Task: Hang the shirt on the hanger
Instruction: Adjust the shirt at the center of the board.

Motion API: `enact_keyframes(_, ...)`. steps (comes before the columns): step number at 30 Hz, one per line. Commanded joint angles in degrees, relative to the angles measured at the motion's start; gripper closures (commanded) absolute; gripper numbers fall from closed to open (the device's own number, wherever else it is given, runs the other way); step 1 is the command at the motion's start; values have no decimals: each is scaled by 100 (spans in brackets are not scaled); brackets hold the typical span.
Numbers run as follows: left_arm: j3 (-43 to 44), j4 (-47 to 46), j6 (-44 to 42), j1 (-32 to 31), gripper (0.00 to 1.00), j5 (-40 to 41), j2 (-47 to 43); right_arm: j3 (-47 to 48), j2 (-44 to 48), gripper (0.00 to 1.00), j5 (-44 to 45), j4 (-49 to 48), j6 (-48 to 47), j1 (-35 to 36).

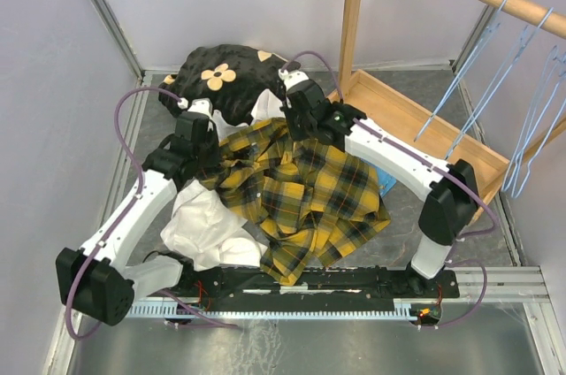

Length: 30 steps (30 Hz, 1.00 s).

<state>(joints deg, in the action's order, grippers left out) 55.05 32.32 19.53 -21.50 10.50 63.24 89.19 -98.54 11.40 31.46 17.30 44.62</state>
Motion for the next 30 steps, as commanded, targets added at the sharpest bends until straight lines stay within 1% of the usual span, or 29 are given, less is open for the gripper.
enact_keyframes(1,507,-260,-291,303,97,-244,177,765,-299,80,237,327,96,-127)
enact_keyframes(2,570,-197,-348,304,90,-405,154,654,-197,74,14,270,36,-117)
enact_keyframes(6,591,-16,-453,308,48,-669,-393,40,618,44,-435,-56,6,-119)
enact_keyframes(8,586,141,-497,304,26,-651,-721,-91,953,37,-550,98,-34,-119)
enact_keyframes(9,586,250,-509,307,19,-630,-904,-144,1117,34,-652,209,-48,-120)
enact_keyframes(12,580,619,-485,304,12,-583,-1220,-430,1545,26,-871,508,52,-120)
enact_keyframes(13,585,757,-414,300,12,-535,-1294,-575,1679,22,-938,594,107,-120)
enact_keyframes(15,612,1092,-241,304,10,-362,-1369,-902,1938,17,-1052,723,245,-118)
enact_keyframes(16,615,1339,-141,306,6,-250,-1371,-1046,2094,15,-1051,778,378,-120)
enact_keyframes(20,564,1897,139,304,6,39,-1302,-1331,2338,10,-804,1204,763,-118)
enact_keyframes(24,436,1915,410,304,3,59,-1492,-1309,2203,8,-541,1900,1024,-119)
enact_keyframes(27,515,1899,688,306,1,286,-1615,-1211,2009,4,-352,2384,1003,-120)
enact_keyframes(30,717,1999,864,304,0,812,-1589,-1367,1994,4,-390,2407,853,-120)
